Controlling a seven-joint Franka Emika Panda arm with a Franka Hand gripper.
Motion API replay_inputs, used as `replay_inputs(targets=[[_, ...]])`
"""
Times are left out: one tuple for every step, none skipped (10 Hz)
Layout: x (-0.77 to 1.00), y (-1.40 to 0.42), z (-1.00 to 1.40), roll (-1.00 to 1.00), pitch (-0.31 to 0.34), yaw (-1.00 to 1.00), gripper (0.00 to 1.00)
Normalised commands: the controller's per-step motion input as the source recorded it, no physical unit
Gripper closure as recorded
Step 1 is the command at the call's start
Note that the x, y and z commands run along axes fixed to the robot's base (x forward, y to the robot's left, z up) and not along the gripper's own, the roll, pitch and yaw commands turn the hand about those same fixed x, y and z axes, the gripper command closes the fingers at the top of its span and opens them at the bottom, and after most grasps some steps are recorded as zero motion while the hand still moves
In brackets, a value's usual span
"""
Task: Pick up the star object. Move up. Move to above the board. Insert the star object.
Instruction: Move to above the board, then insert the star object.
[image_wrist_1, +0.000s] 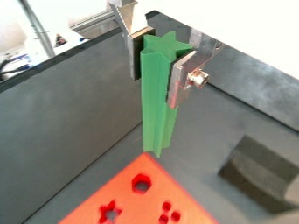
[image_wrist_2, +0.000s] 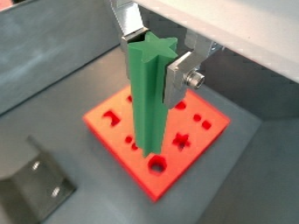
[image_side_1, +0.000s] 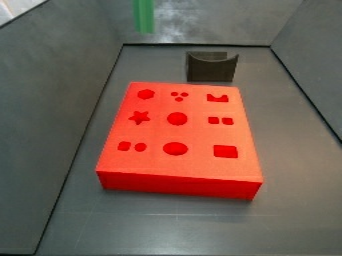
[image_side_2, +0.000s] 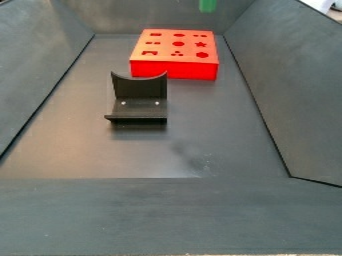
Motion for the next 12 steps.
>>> replay_inputs(targets=[[0.37,-1.00,0.29,0.00,0.123,0.01,1.00],[0.41,-1.00,0.29,0.01,0.127,0.01,1.00],[0.34,-0.77,0.22,0.03,0.127,0.01,1.00],[0.23,-0.41,0.12,0.06,0.126,0.01,1.00],[0.18,-0.29,0.09,0.06,0.118,0.01,1.00],[0.00,0.04,0.00,-0.03,0.000,0.00,1.00],[0.04,0.07,0.00,-0.03,0.020,0.00,1.00],[-0.10,-0.04,-0.11,0.00,0.026,-0.26,1.00],[-0.19,0.21,-0.42,0.00,0.054,-0.70,1.00],[-0.30,0.05,-0.56,0.00,0.027,-0.76,1.00],[-0.41,0.00,-0.71,0.00,0.000,-0.65,1.00],[-0.35,0.00,-0.76,0.00,0.000,-0.52,1.00]])
